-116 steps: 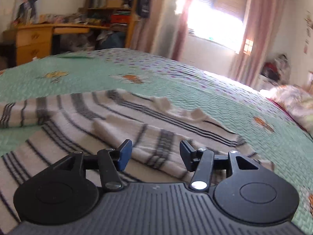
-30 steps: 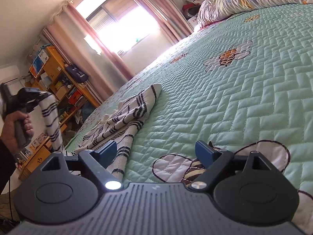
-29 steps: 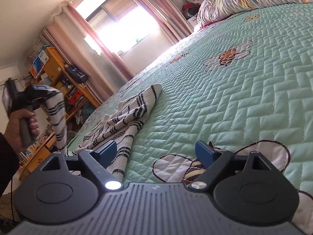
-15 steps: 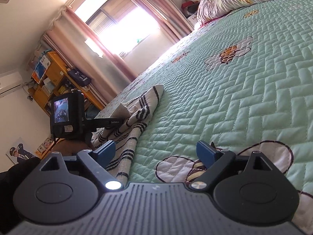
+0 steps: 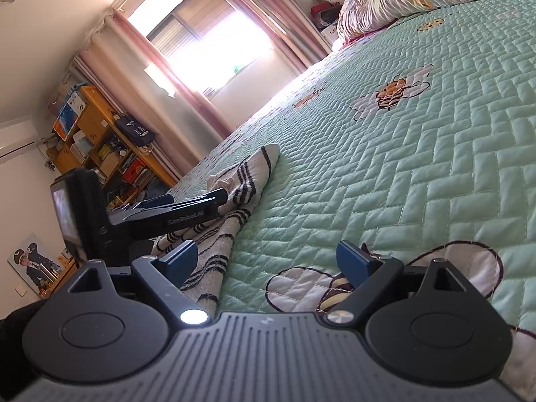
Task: Fold clothes
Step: 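Lift the left gripper back above the folded sweater, then move both grippers over the folded sweater toward its hem end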
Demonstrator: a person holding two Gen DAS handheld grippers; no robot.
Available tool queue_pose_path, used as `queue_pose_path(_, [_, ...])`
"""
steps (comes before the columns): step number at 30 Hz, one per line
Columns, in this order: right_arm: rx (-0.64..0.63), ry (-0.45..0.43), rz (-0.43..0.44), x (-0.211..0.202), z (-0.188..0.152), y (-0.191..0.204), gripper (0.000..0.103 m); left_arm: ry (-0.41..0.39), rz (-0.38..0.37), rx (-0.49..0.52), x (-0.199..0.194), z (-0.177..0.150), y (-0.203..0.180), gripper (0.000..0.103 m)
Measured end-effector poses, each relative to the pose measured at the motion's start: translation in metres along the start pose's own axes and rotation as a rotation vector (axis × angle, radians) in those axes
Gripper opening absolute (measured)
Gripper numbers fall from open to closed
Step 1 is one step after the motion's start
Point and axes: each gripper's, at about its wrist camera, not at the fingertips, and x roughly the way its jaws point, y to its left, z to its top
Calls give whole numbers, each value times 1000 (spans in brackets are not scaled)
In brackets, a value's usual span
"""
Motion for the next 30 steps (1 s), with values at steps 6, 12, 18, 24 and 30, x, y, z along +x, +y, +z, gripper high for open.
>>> queue_pose_path(6, [0,0,0,0,0,0,90,88,101,-161,13,-15,60,99])
queue_pose_path(12, [-5,0,-4,1,-1,1,90,163,233,-433,10,-50,156,98])
queue_pose_path(18, [-16,-1,-10,2,-1,2,91,221,344,-734,-12,-101,230,97])
queue_pose_path(24, [-23,-2,-12,3,-1,1,91,182,357,-997,-45,-144,270,94])
queue_pose_path(30, [-25,-2,-12,3,-1,1,91,139,286,-1100,-62,-147,279,94])
